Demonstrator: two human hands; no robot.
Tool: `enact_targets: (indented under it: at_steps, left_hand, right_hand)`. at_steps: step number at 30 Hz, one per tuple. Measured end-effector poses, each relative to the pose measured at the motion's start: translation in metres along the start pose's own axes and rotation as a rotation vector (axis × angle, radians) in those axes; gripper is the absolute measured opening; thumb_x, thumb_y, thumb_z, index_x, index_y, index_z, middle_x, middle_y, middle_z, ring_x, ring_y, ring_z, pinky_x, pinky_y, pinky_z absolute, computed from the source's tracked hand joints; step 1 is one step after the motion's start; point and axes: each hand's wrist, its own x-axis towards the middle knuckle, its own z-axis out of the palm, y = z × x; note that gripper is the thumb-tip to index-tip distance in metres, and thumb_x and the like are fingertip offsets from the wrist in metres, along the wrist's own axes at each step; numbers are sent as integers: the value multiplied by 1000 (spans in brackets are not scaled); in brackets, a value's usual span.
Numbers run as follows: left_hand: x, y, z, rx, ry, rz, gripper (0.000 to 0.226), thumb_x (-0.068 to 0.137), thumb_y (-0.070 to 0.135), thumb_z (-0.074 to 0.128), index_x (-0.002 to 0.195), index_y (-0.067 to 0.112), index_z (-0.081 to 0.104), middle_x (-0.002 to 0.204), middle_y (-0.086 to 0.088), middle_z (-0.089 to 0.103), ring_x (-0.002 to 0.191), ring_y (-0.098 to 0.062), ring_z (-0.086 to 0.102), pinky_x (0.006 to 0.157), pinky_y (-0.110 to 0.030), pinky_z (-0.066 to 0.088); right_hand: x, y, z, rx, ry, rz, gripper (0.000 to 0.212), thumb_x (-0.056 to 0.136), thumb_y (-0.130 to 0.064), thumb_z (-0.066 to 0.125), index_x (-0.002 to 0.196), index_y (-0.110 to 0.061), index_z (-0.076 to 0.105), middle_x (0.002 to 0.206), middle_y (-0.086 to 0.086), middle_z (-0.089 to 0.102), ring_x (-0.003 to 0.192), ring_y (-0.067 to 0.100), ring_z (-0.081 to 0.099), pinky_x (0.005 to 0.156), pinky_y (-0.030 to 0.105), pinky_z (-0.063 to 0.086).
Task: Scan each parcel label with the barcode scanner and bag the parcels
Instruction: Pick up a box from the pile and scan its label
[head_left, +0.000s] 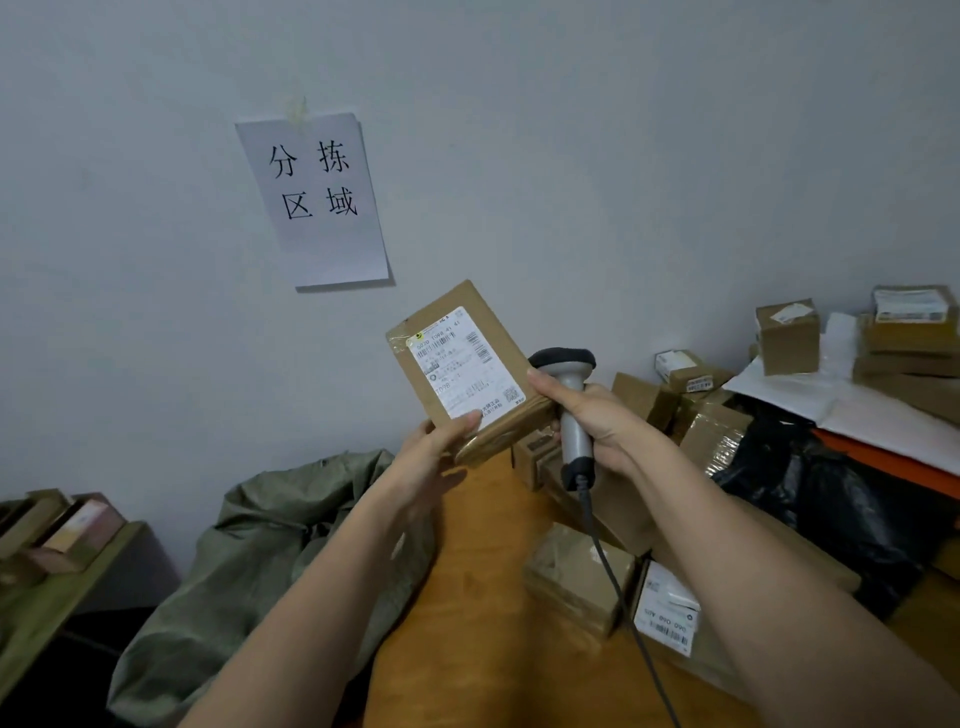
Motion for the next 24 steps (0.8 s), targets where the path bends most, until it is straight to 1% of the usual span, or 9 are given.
enact_targets:
  at_steps: [3, 5, 7, 9, 11, 15, 17, 21, 24]
  left_hand:
    - [3, 3, -6, 8, 82, 44, 85, 65, 45, 85, 135, 15, 48, 121, 0, 67, 108, -18, 65, 86, -30, 52]
    - [6, 5, -14, 13, 124, 58, 100, 58, 45, 89, 140, 13, 41, 122, 1, 67, 105, -17, 67, 84, -31, 56]
    - [8, 5, -19, 6, 150, 67, 107, 50, 45, 93, 138, 11, 42, 120, 0, 68, 104, -18, 68, 87, -34, 57]
    - [9, 1, -22, 14, 197, 51, 96, 52, 41, 93, 129, 9, 45, 117, -1, 67, 104, -19, 67, 91, -36, 54]
    - [10, -3, -24, 35, 229, 26, 83, 59, 36, 90, 125, 10, 47, 118, -2, 66, 105, -19, 64, 88, -34, 53]
    - [15, -14, -32, 28, 251, -8, 108, 38, 46, 92, 131, 11, 51, 119, -4, 68, 105, -21, 65, 79, -29, 54]
    - [14, -16, -31, 7, 252, -37, 99, 46, 44, 91, 131, 9, 52, 118, -4, 68, 101, -19, 66, 76, -27, 54]
    - [18, -19, -25, -3, 272, -85, 68, 72, 31, 84, 128, 8, 54, 117, -5, 67, 93, -15, 64, 67, -24, 51]
    - [19, -18, -18, -7, 269, -90, 81, 61, 39, 88, 129, 9, 54, 117, -5, 67, 98, -19, 64, 66, -27, 51]
  right_hand:
    - [-2, -3, 0, -165, 56, 25, 70, 77, -63, 69, 109, -2, 57, 78, 9, 57, 61, 15, 54, 57, 27, 49]
    - [-3, -4, -2, -257, 119, 18, 60, 92, -60, 53, 116, -5, 52, 83, 7, 56, 65, 14, 55, 59, 26, 48]
    - [-6, -10, -5, -293, 136, 1, 56, 98, -51, 47, 127, -3, 48, 90, 9, 56, 70, 15, 57, 64, 28, 49]
    - [-10, -22, -7, -336, 128, -39, 56, 100, -47, 48, 134, -3, 45, 96, 12, 59, 75, 16, 60, 67, 30, 51]
    - [-18, -36, -4, -354, 114, -97, 54, 99, -44, 50, 134, -3, 47, 99, 13, 62, 79, 16, 62, 68, 30, 53]
    - [-42, -67, 9, -352, 12, -179, 40, 99, -40, 53, 122, -8, 54, 88, 11, 65, 68, 13, 60, 60, 24, 51]
    - [-55, -78, 15, -366, -30, -199, 38, 99, -41, 53, 119, -9, 54, 86, 11, 65, 62, 12, 58, 55, 22, 49]
    - [-78, -93, 21, -367, -61, -246, 39, 100, -42, 50, 112, -5, 56, 81, 10, 64, 58, 12, 57, 52, 23, 49]
    - [-92, -101, 20, -330, -61, -270, 40, 102, -39, 48, 110, -1, 57, 80, 9, 59, 56, 12, 55, 51, 22, 48]
